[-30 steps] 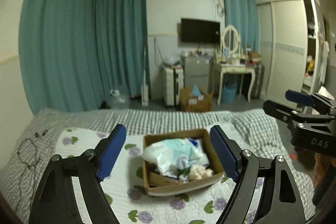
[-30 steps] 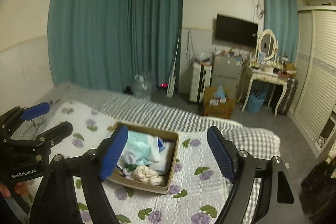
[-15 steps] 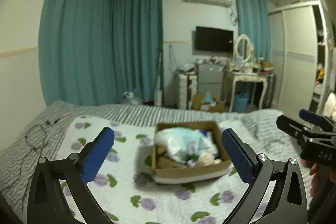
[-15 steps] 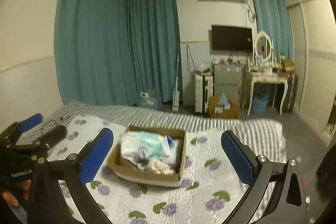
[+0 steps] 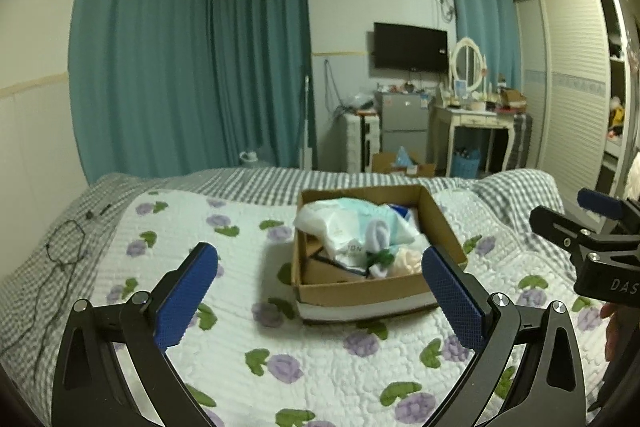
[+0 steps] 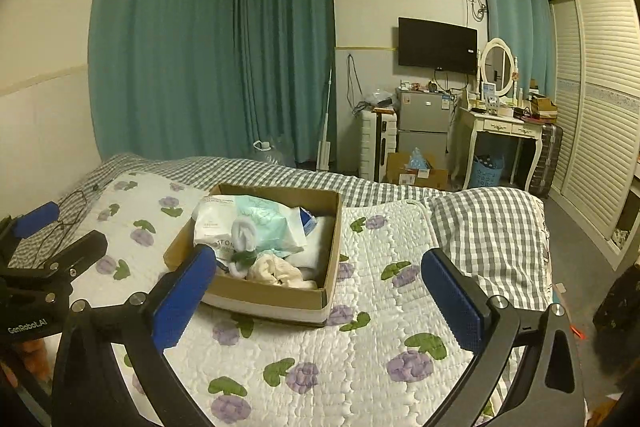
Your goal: Organize soft objects
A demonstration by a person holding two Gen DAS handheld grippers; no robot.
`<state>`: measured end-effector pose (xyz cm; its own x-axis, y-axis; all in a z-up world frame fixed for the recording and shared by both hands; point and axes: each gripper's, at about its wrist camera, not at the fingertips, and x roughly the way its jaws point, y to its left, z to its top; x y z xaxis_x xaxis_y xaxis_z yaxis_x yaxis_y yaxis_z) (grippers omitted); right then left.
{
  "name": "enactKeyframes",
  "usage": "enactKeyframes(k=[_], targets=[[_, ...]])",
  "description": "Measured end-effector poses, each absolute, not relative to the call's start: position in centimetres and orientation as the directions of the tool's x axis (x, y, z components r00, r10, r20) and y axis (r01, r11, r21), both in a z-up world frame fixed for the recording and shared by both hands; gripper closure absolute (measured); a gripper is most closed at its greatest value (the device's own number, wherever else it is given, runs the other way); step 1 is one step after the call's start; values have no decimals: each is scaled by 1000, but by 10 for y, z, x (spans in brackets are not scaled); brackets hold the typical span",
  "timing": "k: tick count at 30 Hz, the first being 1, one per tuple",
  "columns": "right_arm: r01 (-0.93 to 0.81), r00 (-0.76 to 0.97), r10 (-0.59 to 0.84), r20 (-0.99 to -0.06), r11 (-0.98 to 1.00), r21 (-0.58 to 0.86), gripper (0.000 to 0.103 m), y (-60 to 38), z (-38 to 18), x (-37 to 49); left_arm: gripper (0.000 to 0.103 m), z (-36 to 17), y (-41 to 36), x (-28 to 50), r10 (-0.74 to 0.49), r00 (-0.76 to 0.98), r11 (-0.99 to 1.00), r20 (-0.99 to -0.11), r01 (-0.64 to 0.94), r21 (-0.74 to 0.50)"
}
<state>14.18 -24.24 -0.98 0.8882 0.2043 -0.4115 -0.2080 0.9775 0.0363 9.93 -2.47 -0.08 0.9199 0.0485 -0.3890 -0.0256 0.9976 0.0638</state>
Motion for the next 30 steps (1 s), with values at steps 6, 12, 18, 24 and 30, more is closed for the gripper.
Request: enactKeyframes(k=[6, 12, 18, 24, 30], targets=[[-211, 892, 202, -406, 977, 21, 0, -238, -8, 140, 0, -2, -24, 98, 45, 917, 998, -396, -26, 54], [-220, 891, 211, -402, 975, 25, 0, -238, -8, 138, 0, -1, -25, 97, 33, 915, 999, -401, -18, 41], [-223, 894, 214, -393, 975, 24, 0, -236, -5, 136, 0, 2, -23, 95, 21, 912, 1000, -409, -10, 29], [-226, 893, 217, -394, 974, 22, 0, -232, -5, 135, 0, 2, -21, 96, 23, 909, 1000, -415, -15, 23], [-237, 887, 226, -404, 971, 23, 0, -228, -5, 135, 0, 1, -18, 97, 25, 907, 1000, -420, -27, 2]])
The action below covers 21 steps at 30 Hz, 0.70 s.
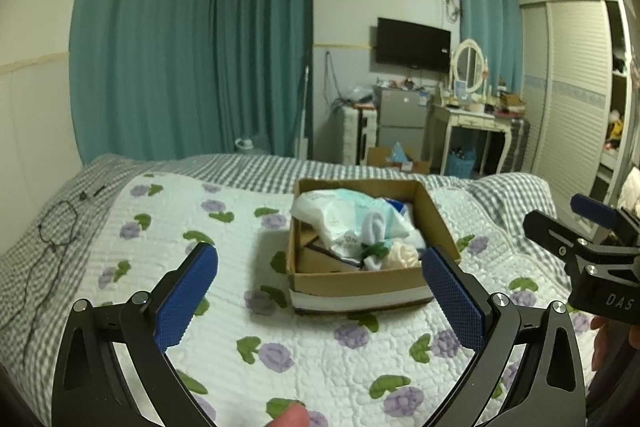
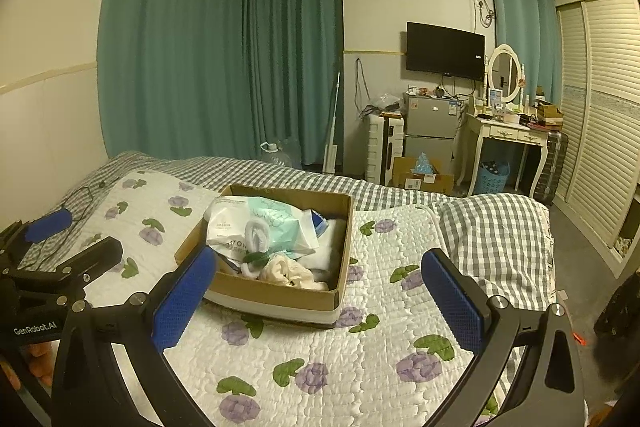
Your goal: Organize soft objects
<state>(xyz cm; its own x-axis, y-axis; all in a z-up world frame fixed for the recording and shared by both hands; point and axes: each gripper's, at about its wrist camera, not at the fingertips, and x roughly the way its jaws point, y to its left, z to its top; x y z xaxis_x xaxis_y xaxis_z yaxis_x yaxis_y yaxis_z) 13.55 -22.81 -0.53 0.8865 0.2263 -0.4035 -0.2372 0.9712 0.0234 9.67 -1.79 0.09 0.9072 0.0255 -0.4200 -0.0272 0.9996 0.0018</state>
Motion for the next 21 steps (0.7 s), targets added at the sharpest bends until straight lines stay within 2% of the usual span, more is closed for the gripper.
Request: enactKeyframes(k=[21], targets=[[-224, 887, 218, -407, 974, 32, 0, -228, -8, 137, 0, -1, -16, 96, 29, 908, 999, -419, -32, -1]])
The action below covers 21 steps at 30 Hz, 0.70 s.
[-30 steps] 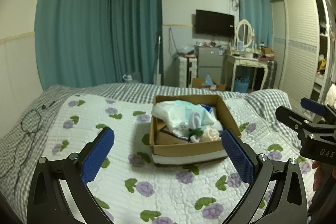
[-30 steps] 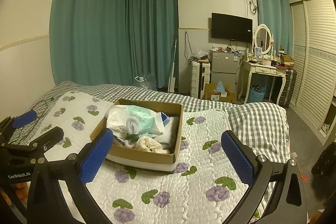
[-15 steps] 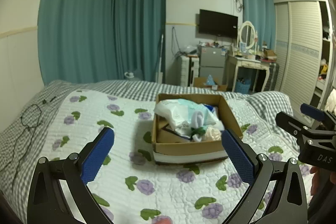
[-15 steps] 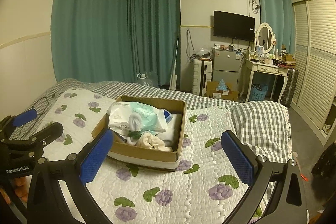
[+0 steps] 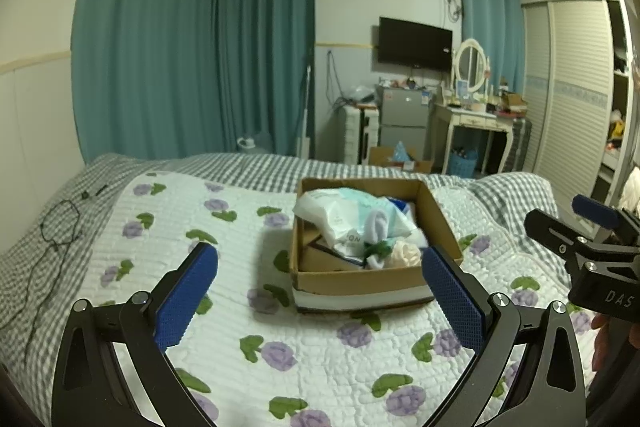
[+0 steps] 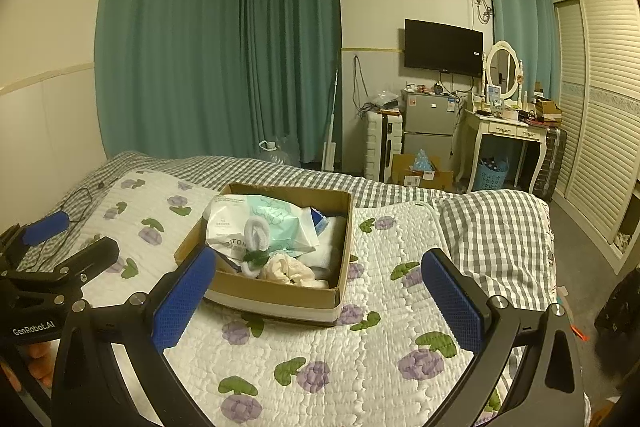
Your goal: Organize soft objects
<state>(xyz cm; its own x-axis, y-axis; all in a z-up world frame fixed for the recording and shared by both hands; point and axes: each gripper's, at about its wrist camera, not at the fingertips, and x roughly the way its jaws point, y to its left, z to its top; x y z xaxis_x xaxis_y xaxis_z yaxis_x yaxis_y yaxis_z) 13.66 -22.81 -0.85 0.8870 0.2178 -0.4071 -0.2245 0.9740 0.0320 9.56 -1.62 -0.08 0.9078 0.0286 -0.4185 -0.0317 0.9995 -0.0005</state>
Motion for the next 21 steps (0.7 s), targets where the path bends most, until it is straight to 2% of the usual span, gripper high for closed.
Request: enactKeyframes(k=[21], targets=[[-228, 883, 222, -414, 973, 36, 0, -227, -11, 137, 0, -6, -11, 94, 28, 904, 999, -427, -34, -6]])
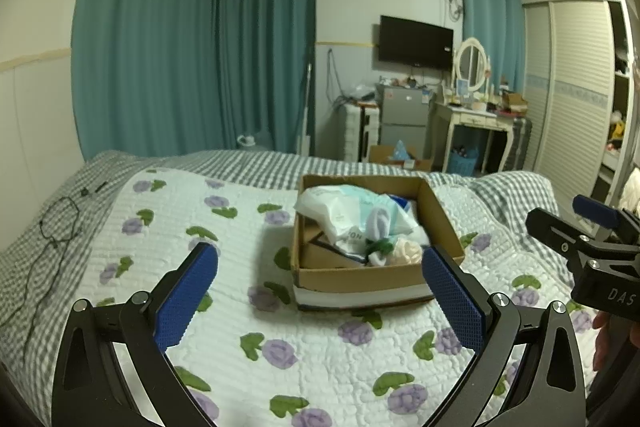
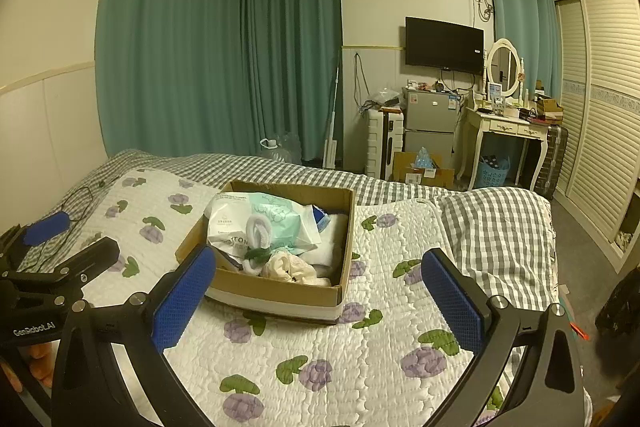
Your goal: Organize soft objects
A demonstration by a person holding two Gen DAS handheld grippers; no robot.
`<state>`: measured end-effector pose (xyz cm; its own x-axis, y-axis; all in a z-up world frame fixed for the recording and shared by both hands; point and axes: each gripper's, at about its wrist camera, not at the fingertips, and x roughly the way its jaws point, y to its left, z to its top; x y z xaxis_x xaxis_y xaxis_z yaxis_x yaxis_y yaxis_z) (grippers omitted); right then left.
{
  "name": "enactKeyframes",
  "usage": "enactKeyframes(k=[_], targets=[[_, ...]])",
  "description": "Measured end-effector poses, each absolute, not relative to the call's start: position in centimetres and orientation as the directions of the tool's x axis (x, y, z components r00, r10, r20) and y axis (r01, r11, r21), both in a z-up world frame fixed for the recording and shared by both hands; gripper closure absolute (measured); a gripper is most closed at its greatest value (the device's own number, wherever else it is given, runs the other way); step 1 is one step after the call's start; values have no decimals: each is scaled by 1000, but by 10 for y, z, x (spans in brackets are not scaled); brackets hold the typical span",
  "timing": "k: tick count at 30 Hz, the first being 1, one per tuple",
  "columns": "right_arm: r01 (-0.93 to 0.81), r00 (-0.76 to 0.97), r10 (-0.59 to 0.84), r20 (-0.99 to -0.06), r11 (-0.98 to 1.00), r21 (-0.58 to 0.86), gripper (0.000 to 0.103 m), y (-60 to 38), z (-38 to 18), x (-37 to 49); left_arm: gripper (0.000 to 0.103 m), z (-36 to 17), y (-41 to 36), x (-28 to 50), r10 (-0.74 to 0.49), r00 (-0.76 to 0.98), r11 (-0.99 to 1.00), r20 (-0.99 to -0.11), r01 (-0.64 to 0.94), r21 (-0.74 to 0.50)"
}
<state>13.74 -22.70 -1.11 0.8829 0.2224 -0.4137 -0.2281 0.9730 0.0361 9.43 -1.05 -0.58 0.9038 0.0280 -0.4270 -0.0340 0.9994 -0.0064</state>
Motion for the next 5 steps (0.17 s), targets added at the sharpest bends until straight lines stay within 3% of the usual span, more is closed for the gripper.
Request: enactKeyframes(k=[5], targets=[[-230, 881, 224, -416, 972, 34, 0, -226, -12, 137, 0, -6, -10, 95, 25, 903, 1000, -430, -30, -6]])
